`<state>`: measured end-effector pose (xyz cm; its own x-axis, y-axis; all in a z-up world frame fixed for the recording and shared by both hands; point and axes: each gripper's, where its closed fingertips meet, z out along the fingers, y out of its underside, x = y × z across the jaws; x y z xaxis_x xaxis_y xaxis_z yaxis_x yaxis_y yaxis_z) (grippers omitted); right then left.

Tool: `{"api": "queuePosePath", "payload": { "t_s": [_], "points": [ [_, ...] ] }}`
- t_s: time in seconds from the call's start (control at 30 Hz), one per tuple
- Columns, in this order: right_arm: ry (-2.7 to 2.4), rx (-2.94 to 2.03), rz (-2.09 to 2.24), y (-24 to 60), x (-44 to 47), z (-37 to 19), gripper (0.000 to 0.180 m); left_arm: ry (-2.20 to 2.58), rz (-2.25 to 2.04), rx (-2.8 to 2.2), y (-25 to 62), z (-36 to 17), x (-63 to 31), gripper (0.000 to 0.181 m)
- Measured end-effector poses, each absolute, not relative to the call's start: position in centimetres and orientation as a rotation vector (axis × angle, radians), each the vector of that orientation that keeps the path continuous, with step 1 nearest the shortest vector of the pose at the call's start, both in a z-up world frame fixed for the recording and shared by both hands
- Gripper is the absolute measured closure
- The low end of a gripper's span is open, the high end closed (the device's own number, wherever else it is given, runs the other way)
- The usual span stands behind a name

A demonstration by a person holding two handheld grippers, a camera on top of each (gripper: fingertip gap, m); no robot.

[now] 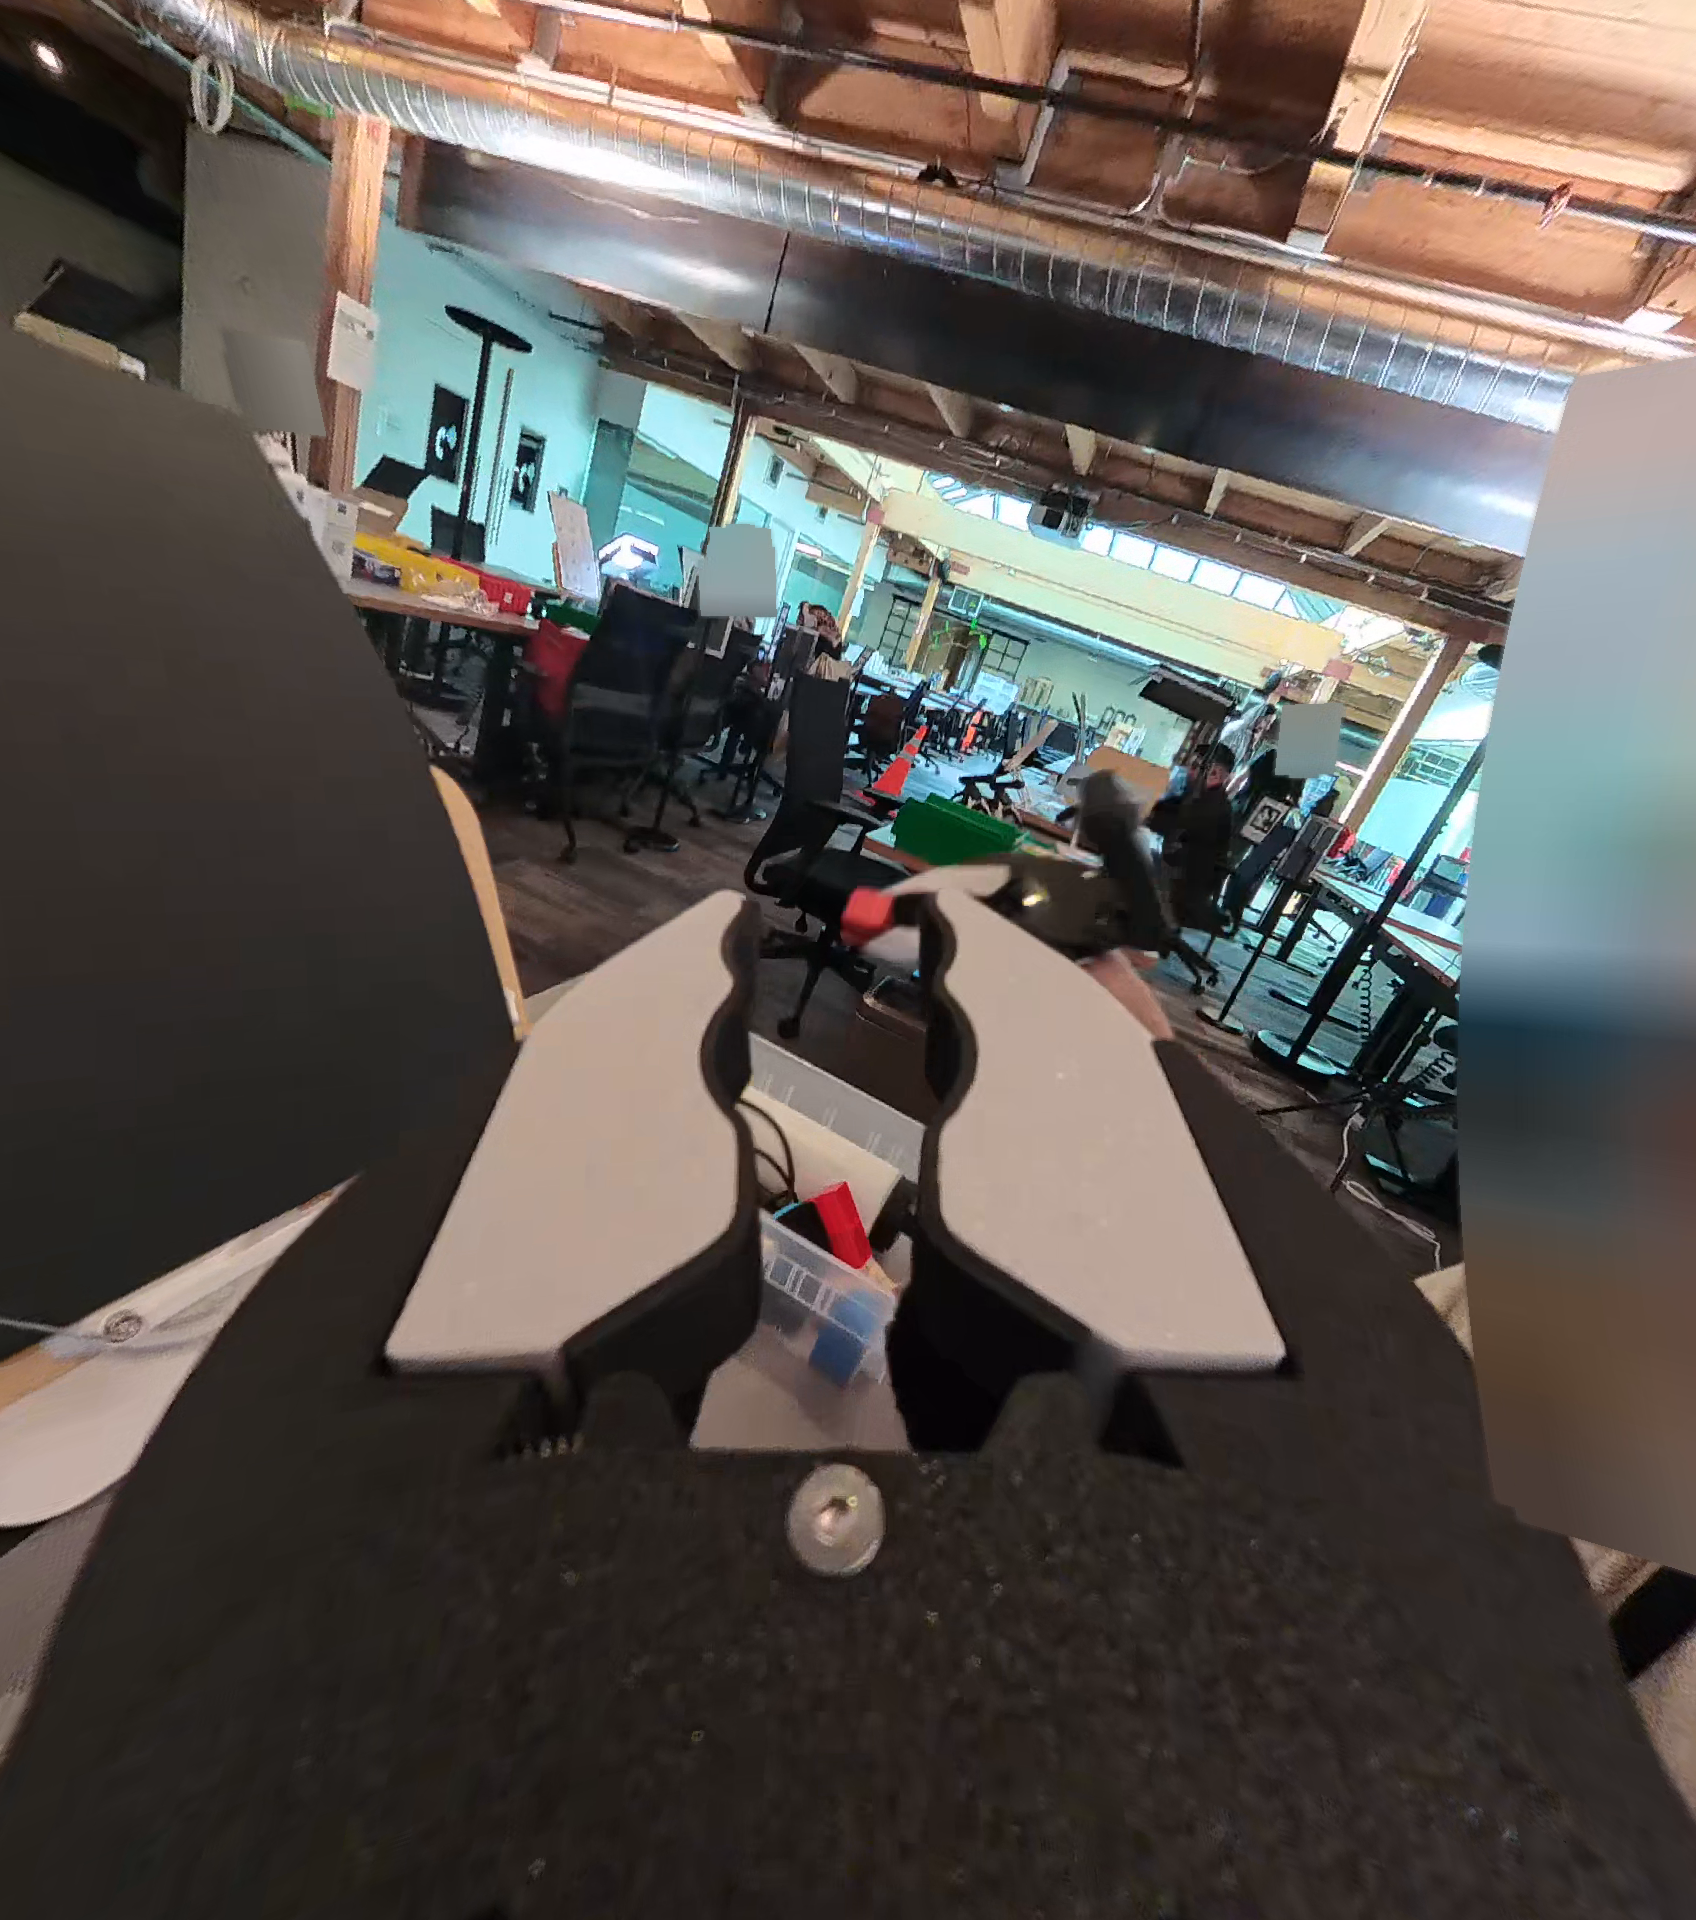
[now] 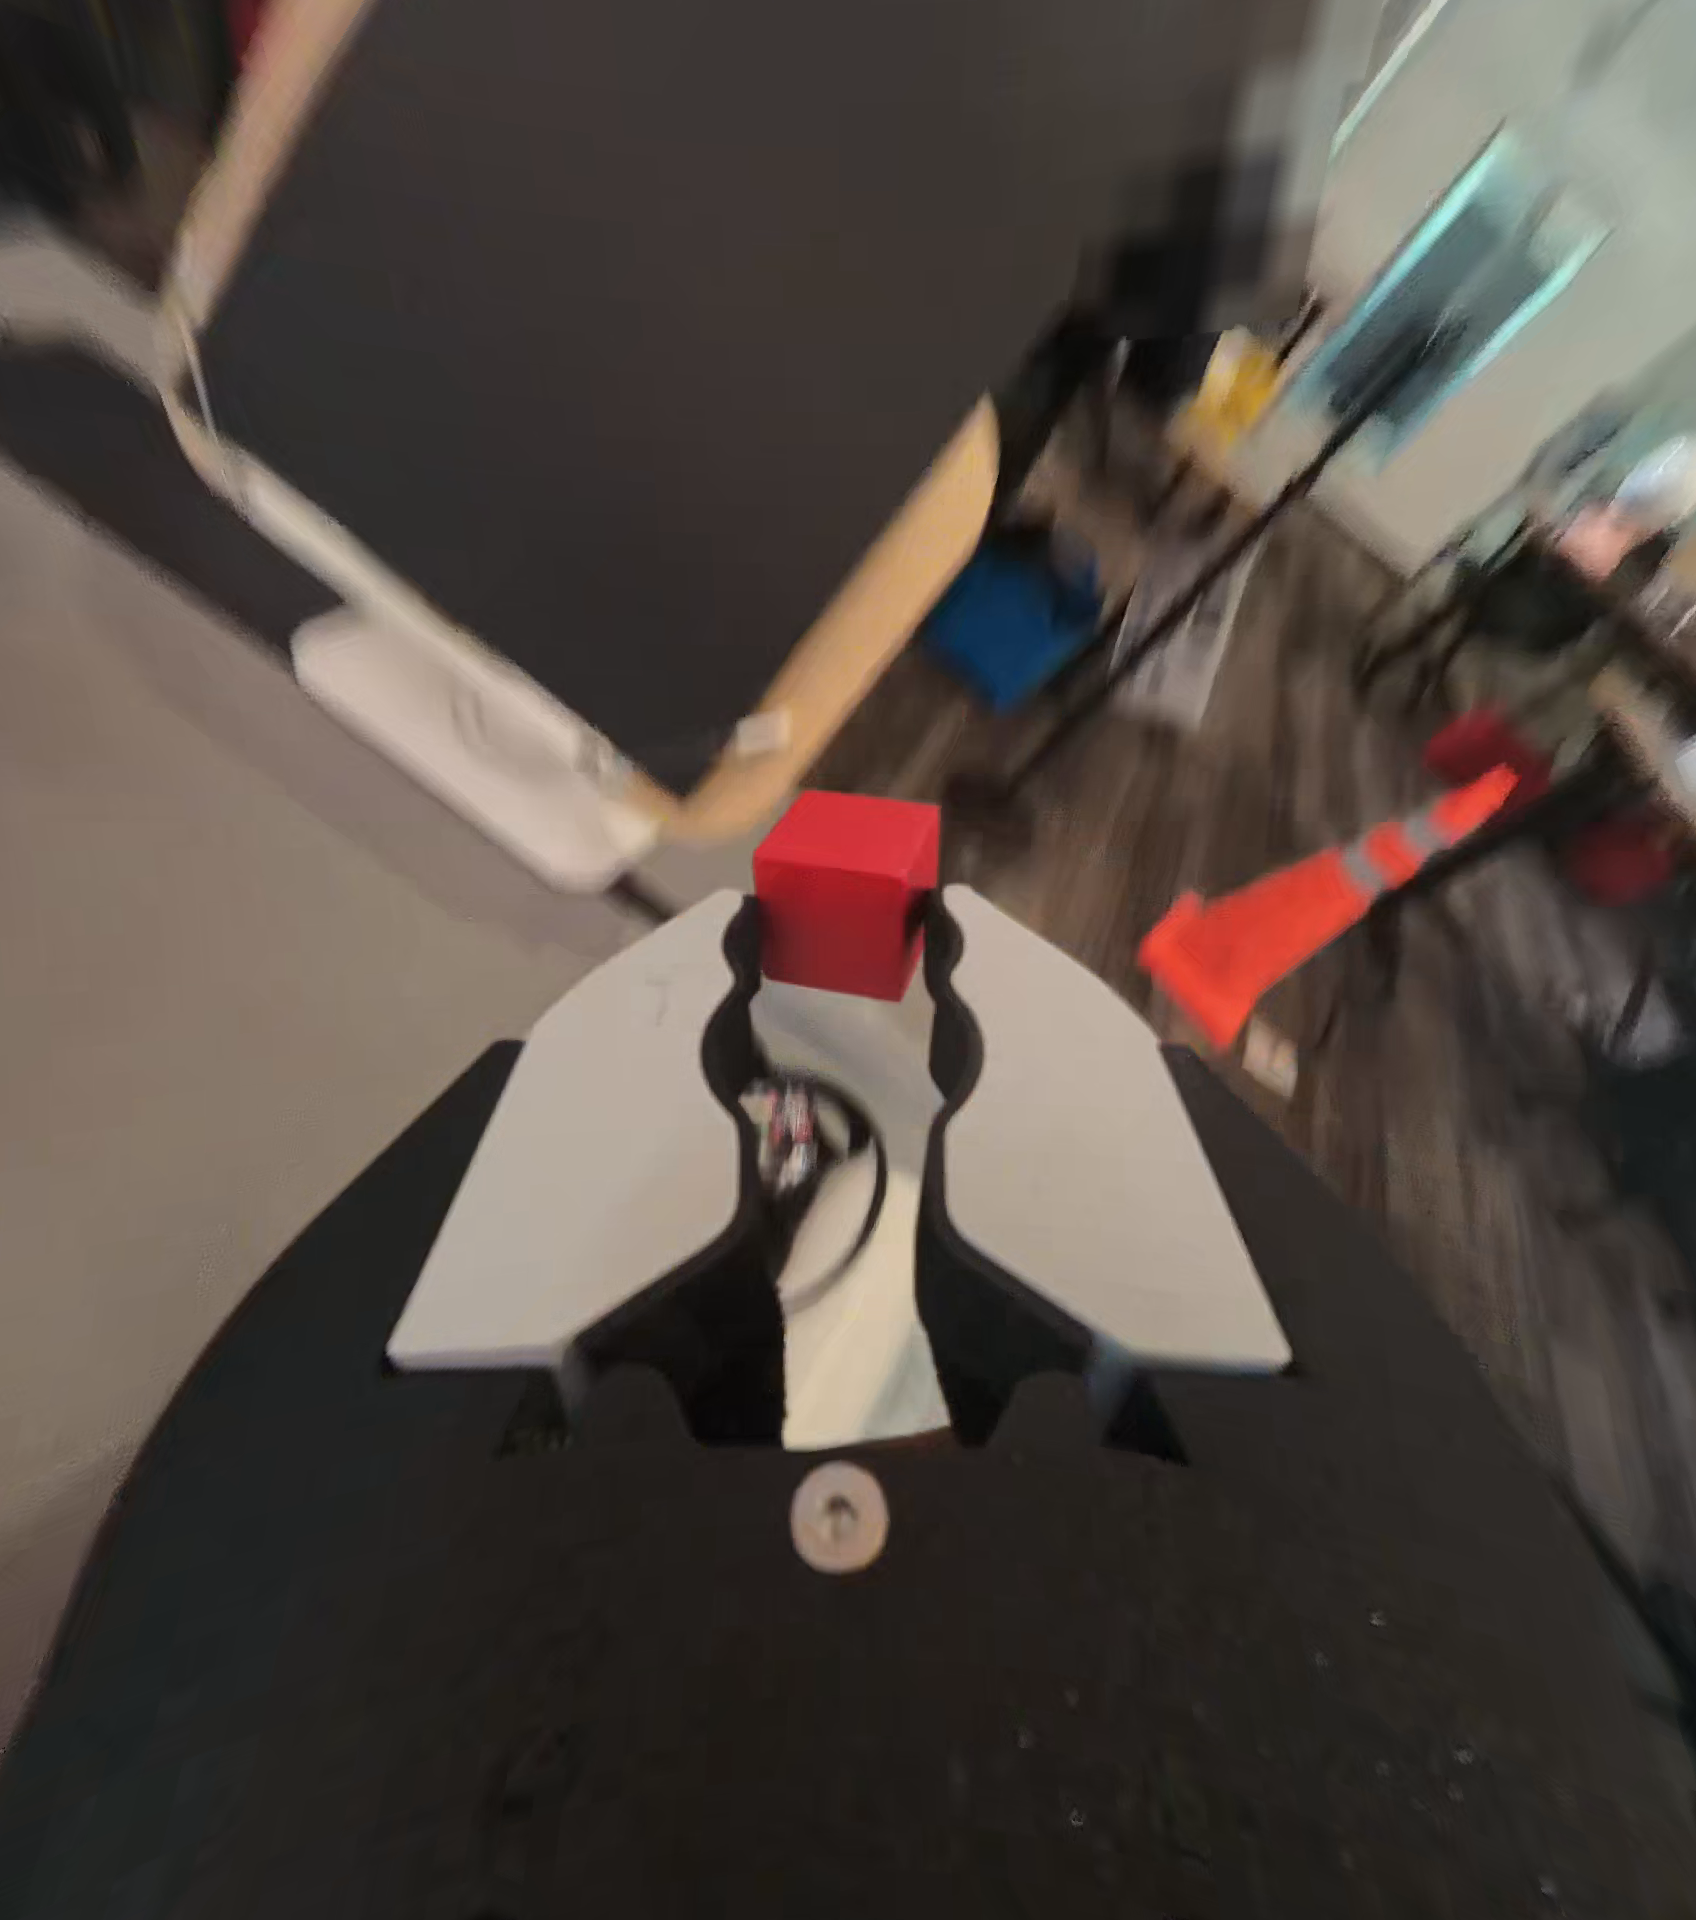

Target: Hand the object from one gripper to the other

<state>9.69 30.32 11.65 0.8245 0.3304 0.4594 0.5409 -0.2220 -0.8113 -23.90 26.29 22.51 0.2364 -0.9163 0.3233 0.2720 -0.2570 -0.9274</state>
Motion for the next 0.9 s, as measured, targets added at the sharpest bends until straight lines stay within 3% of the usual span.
{"api": "queuePosePath", "payload": {
  "t_s": [0.17, 0.33, 0.73, 0.9],
  "points": [
    [-0.856, -2.631, -0.155, 31.0, 13.8, -5.0, 0.149, 0.716, -1.281, -1.317, 24.2, 23.3, -22.9, 0.152],
    [-0.827, -2.848, 0.024, 32.9, 14.4, -11.0, 0.150, 0.788, -1.215, -1.309, 22.6, 23.3, -21.5, 0.151],
    [-0.752, -2.920, 0.134, 33.7, 14.3, -13.4, 0.151, 0.835, -1.094, -1.355, 22.4, 22.4, -20.9, 0.142],
    [-0.706, -2.748, 0.137, 33.8, 13.4, -8.5, 0.148, 0.819, -1.084, -1.353, 22.6, 22.5, -21.2, 0.139]
  ]
}}
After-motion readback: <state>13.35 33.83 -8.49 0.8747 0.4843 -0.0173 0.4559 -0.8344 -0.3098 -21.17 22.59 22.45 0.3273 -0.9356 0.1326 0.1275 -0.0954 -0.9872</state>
